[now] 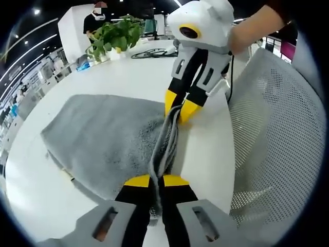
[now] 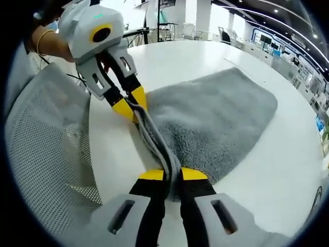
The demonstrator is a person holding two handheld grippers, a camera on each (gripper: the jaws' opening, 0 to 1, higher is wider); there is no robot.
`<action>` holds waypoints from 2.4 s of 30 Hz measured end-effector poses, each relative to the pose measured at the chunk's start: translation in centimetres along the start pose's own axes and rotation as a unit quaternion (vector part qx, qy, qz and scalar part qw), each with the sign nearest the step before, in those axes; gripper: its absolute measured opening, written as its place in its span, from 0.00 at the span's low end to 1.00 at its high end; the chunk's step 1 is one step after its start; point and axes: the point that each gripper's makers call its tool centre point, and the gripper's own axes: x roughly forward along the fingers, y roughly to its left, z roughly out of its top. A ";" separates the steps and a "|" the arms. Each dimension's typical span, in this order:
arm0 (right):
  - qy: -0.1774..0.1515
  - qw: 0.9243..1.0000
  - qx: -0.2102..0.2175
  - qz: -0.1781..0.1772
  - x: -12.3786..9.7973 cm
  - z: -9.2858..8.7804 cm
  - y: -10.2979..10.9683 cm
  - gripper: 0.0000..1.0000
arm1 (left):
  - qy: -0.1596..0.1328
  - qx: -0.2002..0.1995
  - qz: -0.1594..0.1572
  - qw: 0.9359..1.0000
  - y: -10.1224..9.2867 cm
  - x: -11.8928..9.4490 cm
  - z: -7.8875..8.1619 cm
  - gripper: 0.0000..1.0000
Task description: Fold the towel on the table until its edges align and the towel forms a compact rectangular stack.
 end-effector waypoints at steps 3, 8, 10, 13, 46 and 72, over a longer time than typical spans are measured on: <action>0.001 1.000 -0.002 0.003 -0.2 0.2 0.4 0.07 | 0.003 0.009 0.000 1.000 0.0 -0.3 0.0 0.06; -0.005 1.000 0.009 0.008 -0.9 0.7 0.9 0.07 | 0.001 0.014 0.001 1.000 -0.1 -1.0 0.2 0.06; -0.007 1.000 0.011 0.010 -1.3 1.0 1.0 0.07 | -0.001 0.016 0.002 1.000 0.0 -1.3 0.4 0.06; -0.011 1.000 0.019 0.013 -1.5 1.3 1.0 0.06 | -0.002 0.019 0.003 1.000 0.1 -1.8 0.7 0.06; -0.055 0.991 0.124 0.014 -4.4 5.1 0.0 0.05 | 0.026 0.068 0.081 0.994 1.2 -2.7 0.5 0.12; -0.056 0.994 0.081 0.048 -8.2 6.6 0.7 0.05 | -0.044 0.017 0.048 0.998 1.6 -7.4 5.0 0.10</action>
